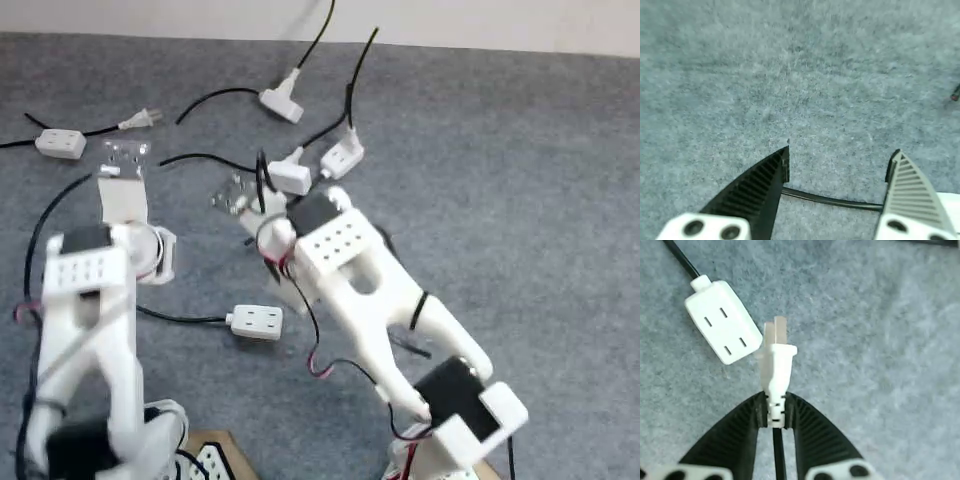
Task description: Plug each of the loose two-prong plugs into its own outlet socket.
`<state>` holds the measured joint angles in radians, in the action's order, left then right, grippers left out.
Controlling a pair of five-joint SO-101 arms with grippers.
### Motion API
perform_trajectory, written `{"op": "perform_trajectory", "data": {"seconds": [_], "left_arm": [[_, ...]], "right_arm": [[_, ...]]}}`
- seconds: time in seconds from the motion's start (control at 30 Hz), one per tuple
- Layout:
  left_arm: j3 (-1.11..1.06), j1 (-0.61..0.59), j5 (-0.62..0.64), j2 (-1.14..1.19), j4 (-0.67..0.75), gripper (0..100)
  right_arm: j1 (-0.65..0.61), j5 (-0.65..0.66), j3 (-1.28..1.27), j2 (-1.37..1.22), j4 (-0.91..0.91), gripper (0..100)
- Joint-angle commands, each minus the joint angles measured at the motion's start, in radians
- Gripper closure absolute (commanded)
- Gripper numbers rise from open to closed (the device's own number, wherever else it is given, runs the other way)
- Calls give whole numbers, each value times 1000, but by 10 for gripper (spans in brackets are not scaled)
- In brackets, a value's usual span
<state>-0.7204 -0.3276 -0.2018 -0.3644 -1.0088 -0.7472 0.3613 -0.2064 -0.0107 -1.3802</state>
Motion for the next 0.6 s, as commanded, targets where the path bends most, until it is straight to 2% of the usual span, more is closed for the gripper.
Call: {"op": "perform_trajectory", "data": {"seconds": [0.0, 0.13, 0.27, 0.43, 0.57], "left_arm": [[203, 18, 11, 239, -83, 684], [397, 16, 11, 456, -186, 684], [473, 13, 11, 499, -224, 684], [463, 7, 11, 478, -219, 684], [452, -1, 8, 478, -218, 684]], "right_arm": [[-24, 49, -59, 59, 7, 991], [-25, 106, -58, 70, -53, 991], [2, 135, -58, 102, -50, 991], [81, 63, -74, 113, 179, 991], [81, 80, -128, -2, 234, 991]]}}
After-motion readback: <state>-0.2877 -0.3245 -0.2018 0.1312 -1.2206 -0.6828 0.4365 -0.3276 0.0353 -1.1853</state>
